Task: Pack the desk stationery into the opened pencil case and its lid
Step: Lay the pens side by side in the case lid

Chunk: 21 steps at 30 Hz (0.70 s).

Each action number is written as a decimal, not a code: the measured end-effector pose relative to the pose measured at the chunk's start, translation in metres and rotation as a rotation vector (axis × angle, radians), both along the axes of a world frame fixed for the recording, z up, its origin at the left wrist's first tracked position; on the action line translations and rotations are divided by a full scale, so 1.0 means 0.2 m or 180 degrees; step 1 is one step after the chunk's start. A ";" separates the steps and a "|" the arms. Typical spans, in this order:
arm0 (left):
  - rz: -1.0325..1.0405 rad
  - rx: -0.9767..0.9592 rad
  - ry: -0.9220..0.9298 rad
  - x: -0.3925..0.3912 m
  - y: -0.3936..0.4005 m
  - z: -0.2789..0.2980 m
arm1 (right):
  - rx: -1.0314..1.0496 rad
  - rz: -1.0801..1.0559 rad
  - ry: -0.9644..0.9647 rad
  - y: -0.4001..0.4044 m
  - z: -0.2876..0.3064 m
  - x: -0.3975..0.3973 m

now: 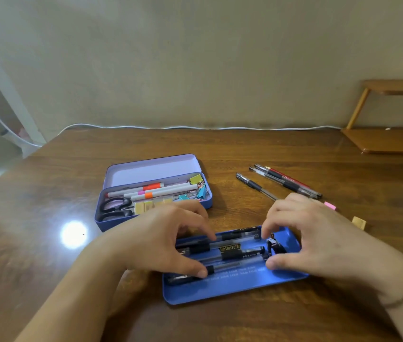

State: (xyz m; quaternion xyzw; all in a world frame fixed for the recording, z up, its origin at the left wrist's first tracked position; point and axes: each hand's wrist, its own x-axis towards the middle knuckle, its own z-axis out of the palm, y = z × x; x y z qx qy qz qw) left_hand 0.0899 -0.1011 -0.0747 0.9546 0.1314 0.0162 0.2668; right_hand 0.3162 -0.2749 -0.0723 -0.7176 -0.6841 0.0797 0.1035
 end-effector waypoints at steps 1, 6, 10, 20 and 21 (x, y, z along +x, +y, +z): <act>0.0002 0.0011 0.0023 0.00 0.00 0.00 | 0.0023 0.0051 0.0006 0.00 -0.01 -0.01; 0.0058 0.0071 0.0065 -0.01 0.03 -0.01 | 0.0122 0.0258 0.0012 0.04 -0.05 -0.07; 0.0082 0.0142 0.0050 -0.01 0.05 -0.02 | 0.0305 0.0004 0.0065 0.05 -0.06 -0.08; 0.0282 0.0031 -0.0194 -0.03 0.07 -0.02 | 0.0528 -0.0352 -0.0011 0.07 -0.10 -0.12; 0.0304 0.0016 -0.0197 -0.03 0.07 -0.02 | 0.0528 -0.0354 0.0001 0.07 -0.10 -0.12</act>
